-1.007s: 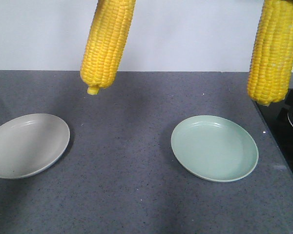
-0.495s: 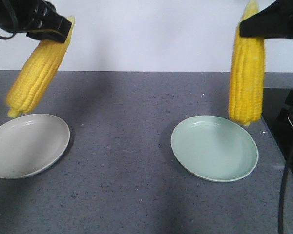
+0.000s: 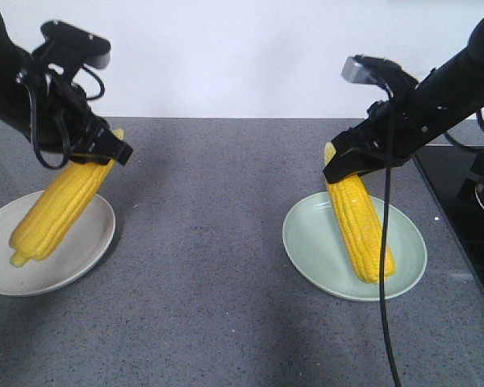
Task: Distribute corn equally
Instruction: 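Lower the left cob onto the cream plate, right cob onto green plate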
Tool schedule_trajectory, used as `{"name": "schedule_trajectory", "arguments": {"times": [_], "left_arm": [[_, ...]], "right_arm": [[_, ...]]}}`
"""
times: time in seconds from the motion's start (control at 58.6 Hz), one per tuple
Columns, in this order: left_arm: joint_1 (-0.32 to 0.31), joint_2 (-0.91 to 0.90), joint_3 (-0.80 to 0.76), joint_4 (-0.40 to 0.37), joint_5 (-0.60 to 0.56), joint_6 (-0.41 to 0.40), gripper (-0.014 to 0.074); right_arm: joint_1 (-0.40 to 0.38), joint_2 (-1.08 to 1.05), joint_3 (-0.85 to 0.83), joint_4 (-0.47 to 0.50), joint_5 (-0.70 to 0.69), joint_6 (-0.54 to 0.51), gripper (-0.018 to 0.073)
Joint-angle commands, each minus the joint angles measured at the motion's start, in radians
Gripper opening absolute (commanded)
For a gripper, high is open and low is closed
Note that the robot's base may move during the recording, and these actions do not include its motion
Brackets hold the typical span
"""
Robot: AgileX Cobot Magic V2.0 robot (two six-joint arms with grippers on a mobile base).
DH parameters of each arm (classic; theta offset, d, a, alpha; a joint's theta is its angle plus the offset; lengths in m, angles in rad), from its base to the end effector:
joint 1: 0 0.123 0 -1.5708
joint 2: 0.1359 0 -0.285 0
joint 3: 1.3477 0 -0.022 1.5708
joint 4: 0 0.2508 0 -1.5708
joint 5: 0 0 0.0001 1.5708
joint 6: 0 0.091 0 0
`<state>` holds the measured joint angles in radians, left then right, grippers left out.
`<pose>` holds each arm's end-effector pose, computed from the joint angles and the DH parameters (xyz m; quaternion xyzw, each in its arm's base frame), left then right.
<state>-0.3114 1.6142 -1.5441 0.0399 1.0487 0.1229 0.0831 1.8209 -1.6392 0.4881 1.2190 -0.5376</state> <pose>0.3321 -0.1036 0.3516 0.2125 0.9400 -0.0058 0.2669 0.3784 0.0717 0.3072 -0.2430 0.9327 0.2015 0.1744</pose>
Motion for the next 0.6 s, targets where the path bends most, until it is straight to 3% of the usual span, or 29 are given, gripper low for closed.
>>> {"name": "schedule_trajectory", "arguments": {"times": [0.0, 0.222, 0.427, 0.58], "left_arm": [[-0.001, -0.033, 0.018, 0.044, -0.098, -0.054, -0.0006], [-0.001, -0.033, 0.029, 0.128, -0.104, -0.108, -0.0006], [-0.001, -0.033, 0.029, 0.261, -0.085, -0.196, -0.0006], [0.003, -0.033, 0.029, 0.283, -0.090, -0.211, -0.0006]], "right_arm": [[0.000, -0.026, -0.026, 0.009, -0.055, 0.019, 0.0034], [0.000, -0.021, -0.026, 0.006, -0.079, 0.009, 0.0144], [0.000, -0.021, -0.026, -0.003, -0.095, 0.011, 0.0351], [0.000, -0.021, -0.026, -0.004, -0.091, 0.018, 0.0487]]}}
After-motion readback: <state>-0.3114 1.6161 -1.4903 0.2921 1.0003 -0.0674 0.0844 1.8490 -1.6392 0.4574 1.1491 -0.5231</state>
